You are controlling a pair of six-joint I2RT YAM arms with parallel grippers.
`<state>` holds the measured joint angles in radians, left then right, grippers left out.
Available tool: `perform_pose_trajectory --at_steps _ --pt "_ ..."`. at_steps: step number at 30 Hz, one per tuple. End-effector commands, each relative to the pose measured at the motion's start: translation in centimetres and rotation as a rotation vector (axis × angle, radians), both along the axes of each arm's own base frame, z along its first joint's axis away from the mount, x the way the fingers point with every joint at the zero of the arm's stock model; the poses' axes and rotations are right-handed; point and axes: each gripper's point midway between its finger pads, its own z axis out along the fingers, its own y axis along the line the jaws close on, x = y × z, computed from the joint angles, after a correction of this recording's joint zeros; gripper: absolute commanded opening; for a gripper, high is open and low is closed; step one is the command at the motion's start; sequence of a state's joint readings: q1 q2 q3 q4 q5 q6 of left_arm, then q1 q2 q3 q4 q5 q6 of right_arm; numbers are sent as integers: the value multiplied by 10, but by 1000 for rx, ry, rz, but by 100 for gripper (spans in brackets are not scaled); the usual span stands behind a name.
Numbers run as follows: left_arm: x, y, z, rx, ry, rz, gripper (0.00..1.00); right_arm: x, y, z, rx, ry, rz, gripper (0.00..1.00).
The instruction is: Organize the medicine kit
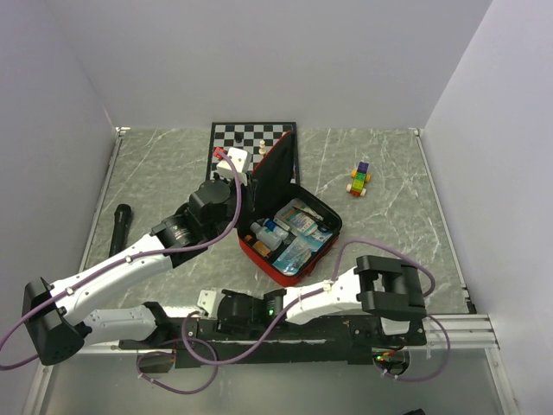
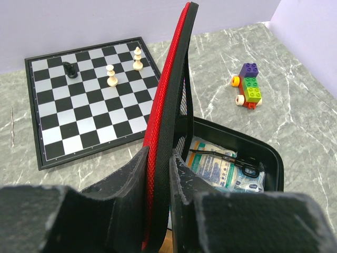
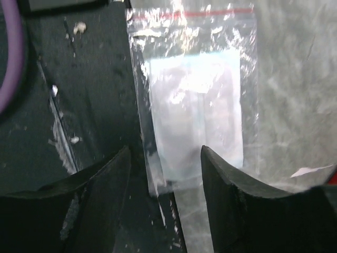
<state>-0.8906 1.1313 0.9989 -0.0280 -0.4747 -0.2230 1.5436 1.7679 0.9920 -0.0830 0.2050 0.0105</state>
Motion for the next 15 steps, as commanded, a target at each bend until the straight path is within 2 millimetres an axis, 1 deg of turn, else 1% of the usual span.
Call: perform_pose_trajectory --at_steps 1,4,9,13,15 --pt "-3 2 -11 21 43 -2 25 13 -2 -4 -60 -103 -46 57" --pt "-3 1 -14 17 47 -8 25 20 -14 -14 -114 -127 -116 51" --pt "-4 1 -14 16 48 -9 25 25 -33 -22 -154 -136 -202 32" --pt "-3 0 -13 15 43 -9 25 30 -43 -17 -149 -154 -243 17" --pt "-3 1 -11 15 39 -5 25 30 -45 -6 -122 -165 -251 13"
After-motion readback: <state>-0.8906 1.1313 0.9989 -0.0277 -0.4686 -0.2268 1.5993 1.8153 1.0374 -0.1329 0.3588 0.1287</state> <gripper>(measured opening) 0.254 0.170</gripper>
